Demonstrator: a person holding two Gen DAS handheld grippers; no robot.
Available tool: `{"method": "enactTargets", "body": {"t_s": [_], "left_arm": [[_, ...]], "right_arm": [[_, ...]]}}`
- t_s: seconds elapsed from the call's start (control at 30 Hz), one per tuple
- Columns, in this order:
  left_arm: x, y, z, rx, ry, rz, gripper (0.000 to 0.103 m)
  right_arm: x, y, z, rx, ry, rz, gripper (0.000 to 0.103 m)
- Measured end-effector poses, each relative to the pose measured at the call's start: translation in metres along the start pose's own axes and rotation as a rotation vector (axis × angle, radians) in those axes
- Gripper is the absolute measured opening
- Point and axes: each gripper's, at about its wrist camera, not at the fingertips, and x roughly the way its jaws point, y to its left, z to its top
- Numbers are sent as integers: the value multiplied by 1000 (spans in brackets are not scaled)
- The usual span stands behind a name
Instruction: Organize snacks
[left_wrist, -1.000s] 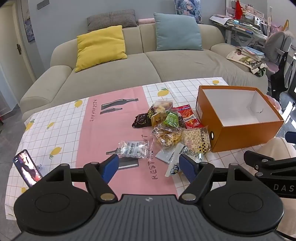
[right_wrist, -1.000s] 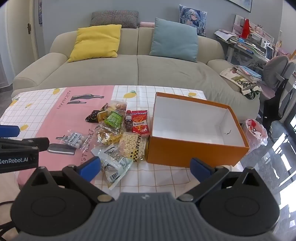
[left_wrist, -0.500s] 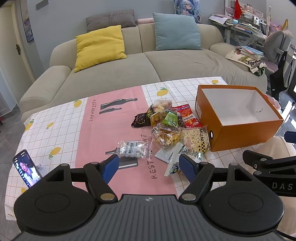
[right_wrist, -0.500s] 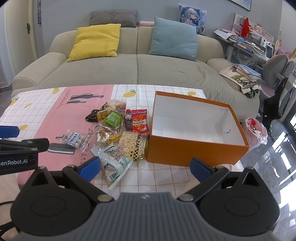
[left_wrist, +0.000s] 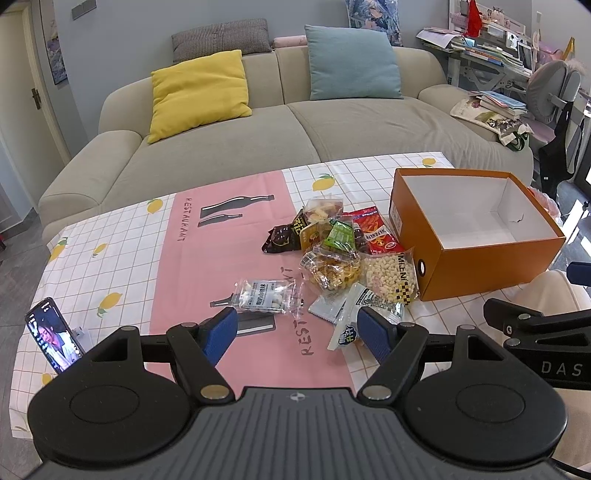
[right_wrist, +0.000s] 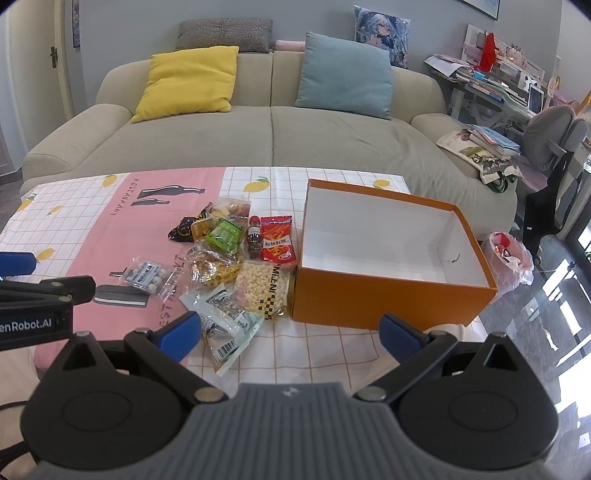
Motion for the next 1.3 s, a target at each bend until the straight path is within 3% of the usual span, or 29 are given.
{"method": "enactTargets", "body": {"t_s": [1.3], "left_arm": [[-1, -6, -5, -4, 7, -7, 87]], "right_arm": [[3, 0, 1, 16, 29, 7, 100]]}}
